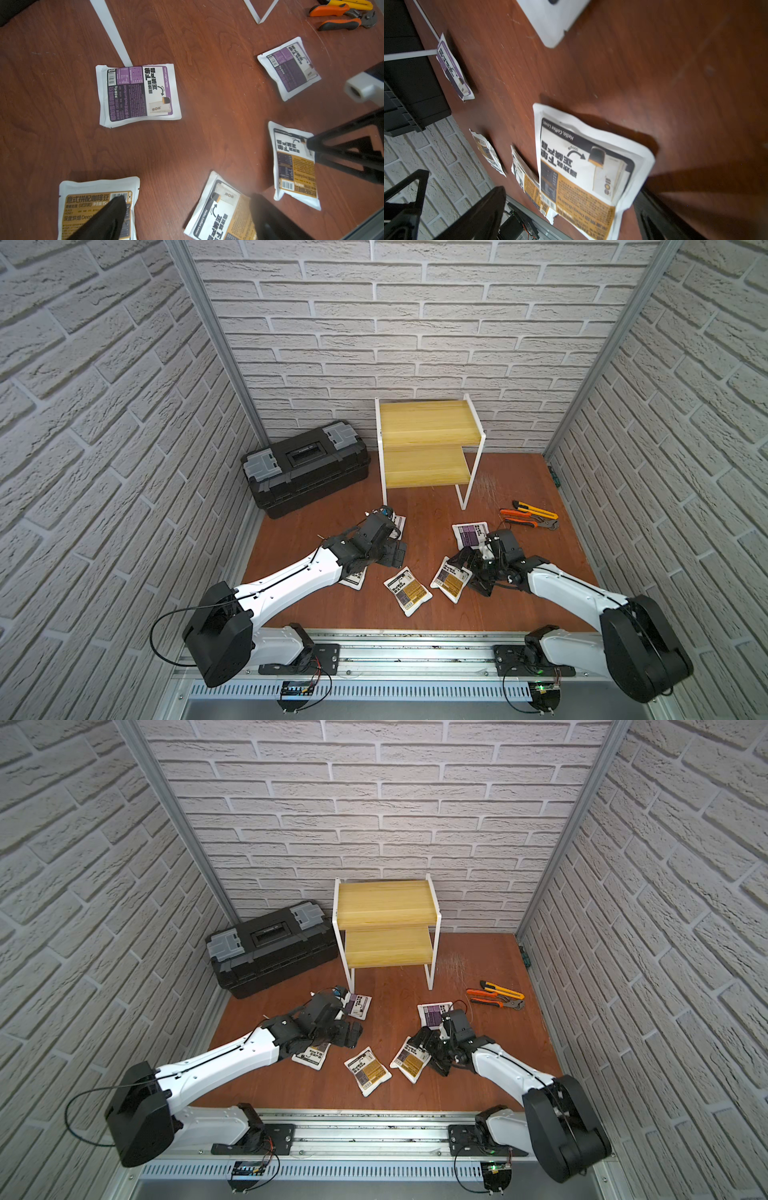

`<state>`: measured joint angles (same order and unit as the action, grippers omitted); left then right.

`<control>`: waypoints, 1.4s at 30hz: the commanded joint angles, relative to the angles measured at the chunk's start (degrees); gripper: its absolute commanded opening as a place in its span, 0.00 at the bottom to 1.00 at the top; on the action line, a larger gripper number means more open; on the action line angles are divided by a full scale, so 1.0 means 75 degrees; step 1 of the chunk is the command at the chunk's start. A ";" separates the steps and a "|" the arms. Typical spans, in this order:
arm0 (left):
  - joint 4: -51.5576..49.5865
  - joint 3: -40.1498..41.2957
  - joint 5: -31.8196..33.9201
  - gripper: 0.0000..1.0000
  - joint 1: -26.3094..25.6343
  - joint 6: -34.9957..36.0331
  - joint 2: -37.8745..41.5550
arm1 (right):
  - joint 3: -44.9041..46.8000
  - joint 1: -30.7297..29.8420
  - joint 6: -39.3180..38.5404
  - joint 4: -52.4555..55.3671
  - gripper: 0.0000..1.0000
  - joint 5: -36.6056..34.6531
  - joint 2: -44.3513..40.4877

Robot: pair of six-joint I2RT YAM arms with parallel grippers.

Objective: Place the bagged coffee beans on the shelf by color
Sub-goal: Adjust the bagged coffee beans at the center of the board, then pick up the bagged coffee beans at the center of the board.

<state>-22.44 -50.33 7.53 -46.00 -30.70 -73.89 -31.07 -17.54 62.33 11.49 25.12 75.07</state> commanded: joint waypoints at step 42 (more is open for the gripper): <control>-0.1532 -0.2954 -0.0086 0.98 -0.1056 0.1543 -0.4411 | 0.0801 0.0337 -0.1165 0.0770 0.99 0.0651 -0.1247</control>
<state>-31.94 -70.65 5.52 -53.76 -20.51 -105.49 -25.91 -15.51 53.76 19.88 29.76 65.30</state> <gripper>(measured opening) 0.985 0.994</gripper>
